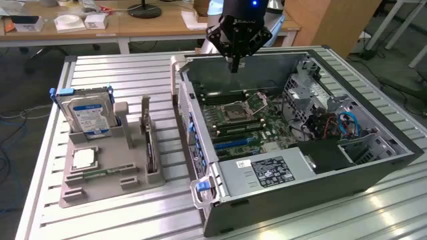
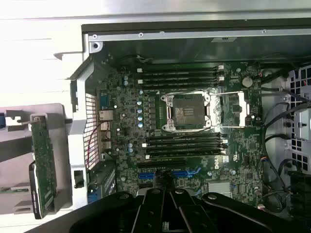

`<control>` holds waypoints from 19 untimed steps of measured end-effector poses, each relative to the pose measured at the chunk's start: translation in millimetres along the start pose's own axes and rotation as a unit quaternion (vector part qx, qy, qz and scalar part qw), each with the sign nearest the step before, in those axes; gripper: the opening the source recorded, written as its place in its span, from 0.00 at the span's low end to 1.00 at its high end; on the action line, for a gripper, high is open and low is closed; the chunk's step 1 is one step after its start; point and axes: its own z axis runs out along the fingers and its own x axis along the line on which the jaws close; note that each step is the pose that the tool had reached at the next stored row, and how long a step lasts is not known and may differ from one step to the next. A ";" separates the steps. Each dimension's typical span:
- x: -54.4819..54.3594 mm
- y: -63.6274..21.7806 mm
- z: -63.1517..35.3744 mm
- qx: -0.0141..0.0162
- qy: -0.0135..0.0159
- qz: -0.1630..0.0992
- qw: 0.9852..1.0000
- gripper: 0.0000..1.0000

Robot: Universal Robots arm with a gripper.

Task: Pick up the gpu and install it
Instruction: 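Reach for the gpu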

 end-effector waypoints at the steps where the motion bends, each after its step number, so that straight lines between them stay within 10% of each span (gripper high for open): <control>1: 0.0 0.0 0.0 0.000 0.000 0.000 1.000 0.10; 19: 7.7 -0.6 -0.2 0.000 0.000 0.000 1.000 0.10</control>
